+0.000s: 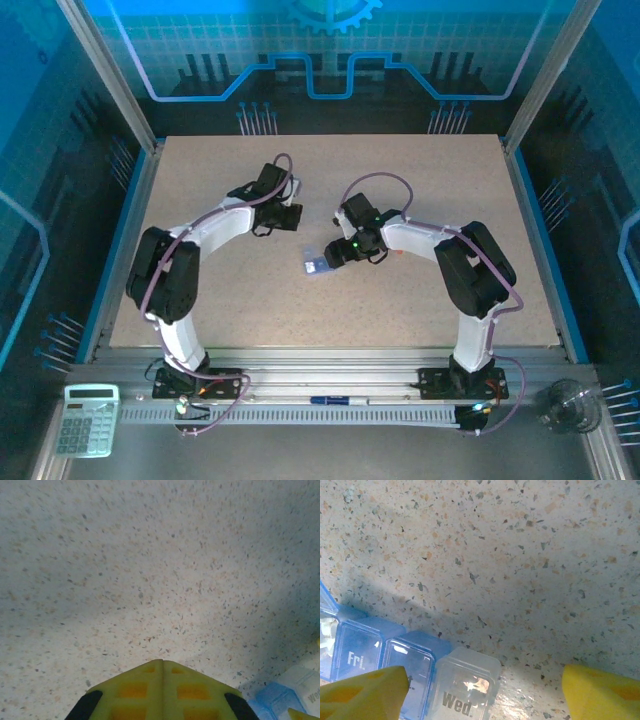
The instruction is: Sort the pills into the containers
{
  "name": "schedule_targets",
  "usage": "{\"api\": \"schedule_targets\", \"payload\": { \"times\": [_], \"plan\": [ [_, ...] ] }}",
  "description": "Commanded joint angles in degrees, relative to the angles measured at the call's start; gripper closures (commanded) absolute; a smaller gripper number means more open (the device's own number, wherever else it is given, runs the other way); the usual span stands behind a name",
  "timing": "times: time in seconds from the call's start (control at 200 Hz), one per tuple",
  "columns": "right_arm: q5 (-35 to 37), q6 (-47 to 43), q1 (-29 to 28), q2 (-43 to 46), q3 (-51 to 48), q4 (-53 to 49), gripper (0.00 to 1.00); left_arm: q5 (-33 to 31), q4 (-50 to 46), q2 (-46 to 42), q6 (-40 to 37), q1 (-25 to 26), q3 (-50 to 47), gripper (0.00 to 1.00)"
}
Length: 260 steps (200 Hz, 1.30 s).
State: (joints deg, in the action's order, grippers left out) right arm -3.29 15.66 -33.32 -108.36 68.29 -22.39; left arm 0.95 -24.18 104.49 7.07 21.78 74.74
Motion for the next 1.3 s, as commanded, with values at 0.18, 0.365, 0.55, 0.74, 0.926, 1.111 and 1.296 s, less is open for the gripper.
{"api": "schedule_targets", "payload": {
  "times": [0.18,0.365,0.55,0.74,0.926,1.111,1.296],
  "plan": [
    [2.67,1.1,0.36,-3.02,-2.37,-2.04,0.19,4.67,-11.02,7.78,-2.25,1.69,6.28,1.0],
    [2.42,1.39,0.36,-3.19,-2.73,-1.6,0.19,6.8,-11.98,8.89,-2.32,2.07,6.25,1.0],
    [2.46,1.63,0.38,-3.57,-2.66,-1.68,0.19,8.95,-12.44,8.73,-2.2,2.72,6.24,1.0],
    [2.49,1.83,0.36,-3.62,-2.66,-1.56,0.19,10.56,-12.7,7.22,-1.66,3.05,5.75,1.0],
    [2.48,1.92,0.41,-3.96,-2.65,-1.72,0.2,11.57,-12.64,5.39,-1.06,3.68,4.57,1.0],
    [2.49,1.9,0.43,-4.05,-2.55,-1.95,0.2,12.66,-12.4,4.03,-0.47,4.39,3.07,1.0],
    [2.59,1.9,0.38,-4.02,-2.55,-2.13,0.2,13.56,-12.39,3.03,-0.07,5.05,1.66,1.0]
  ]
}}
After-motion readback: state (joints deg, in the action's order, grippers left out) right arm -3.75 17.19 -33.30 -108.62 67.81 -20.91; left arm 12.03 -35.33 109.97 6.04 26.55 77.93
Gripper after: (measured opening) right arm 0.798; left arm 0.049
